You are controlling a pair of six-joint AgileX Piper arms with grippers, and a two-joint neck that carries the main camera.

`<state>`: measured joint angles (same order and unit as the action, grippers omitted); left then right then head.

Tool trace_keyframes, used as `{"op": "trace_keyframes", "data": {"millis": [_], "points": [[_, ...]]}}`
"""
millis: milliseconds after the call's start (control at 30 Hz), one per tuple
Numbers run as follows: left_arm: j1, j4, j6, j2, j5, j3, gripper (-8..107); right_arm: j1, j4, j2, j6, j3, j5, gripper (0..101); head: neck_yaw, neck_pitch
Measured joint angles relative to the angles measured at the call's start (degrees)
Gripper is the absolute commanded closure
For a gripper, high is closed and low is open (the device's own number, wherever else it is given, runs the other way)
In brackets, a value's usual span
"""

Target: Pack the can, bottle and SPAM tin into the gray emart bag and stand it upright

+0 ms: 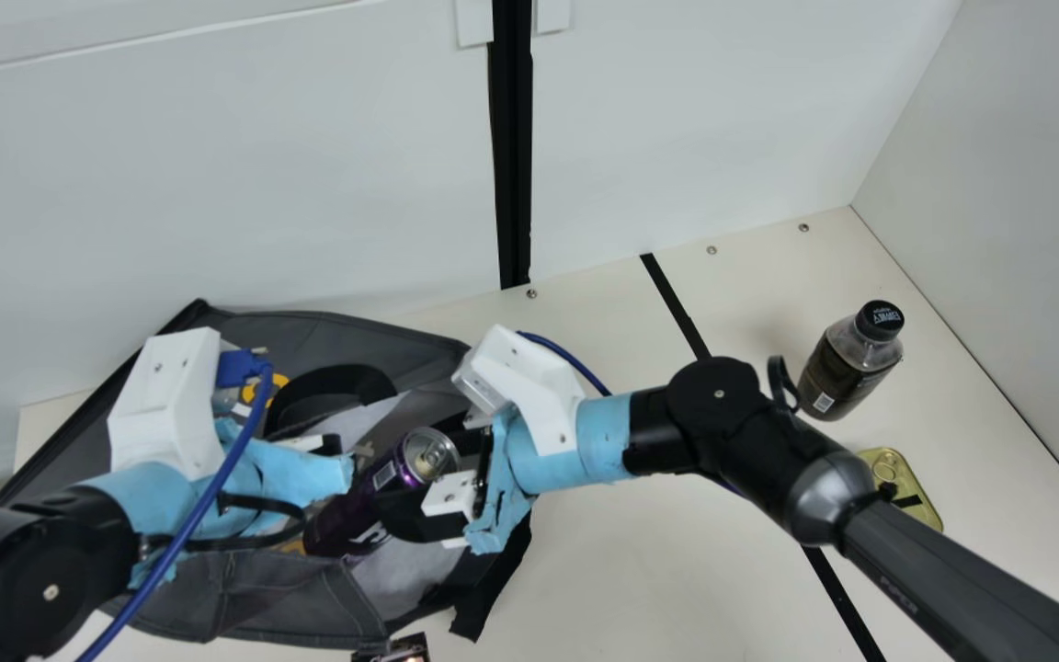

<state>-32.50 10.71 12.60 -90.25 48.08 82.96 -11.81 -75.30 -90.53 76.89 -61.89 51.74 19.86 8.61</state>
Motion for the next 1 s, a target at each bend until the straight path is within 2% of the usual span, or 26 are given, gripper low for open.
{"op": "trace_keyframes", "data": {"millis": [333,667,1000], "points": [[0.0,0.0,0.0,0.0,0.0,0.0,107,-3.61,-0.02,-4.07,-1.2,-3.18,-3.58,101,0.09,0.09],[0.0,0.0,0.0,0.0,0.0,0.0,107,-5.85,0.5,-5.45,-2.8,-4.93,-5.63,68,0.09,0.09],[0.0,0.0,0.0,0.0,0.0,0.0,107,-6.09,1.58,-4.62,-3.49,-4.19,-6.39,35,0.0,0.09]]}}
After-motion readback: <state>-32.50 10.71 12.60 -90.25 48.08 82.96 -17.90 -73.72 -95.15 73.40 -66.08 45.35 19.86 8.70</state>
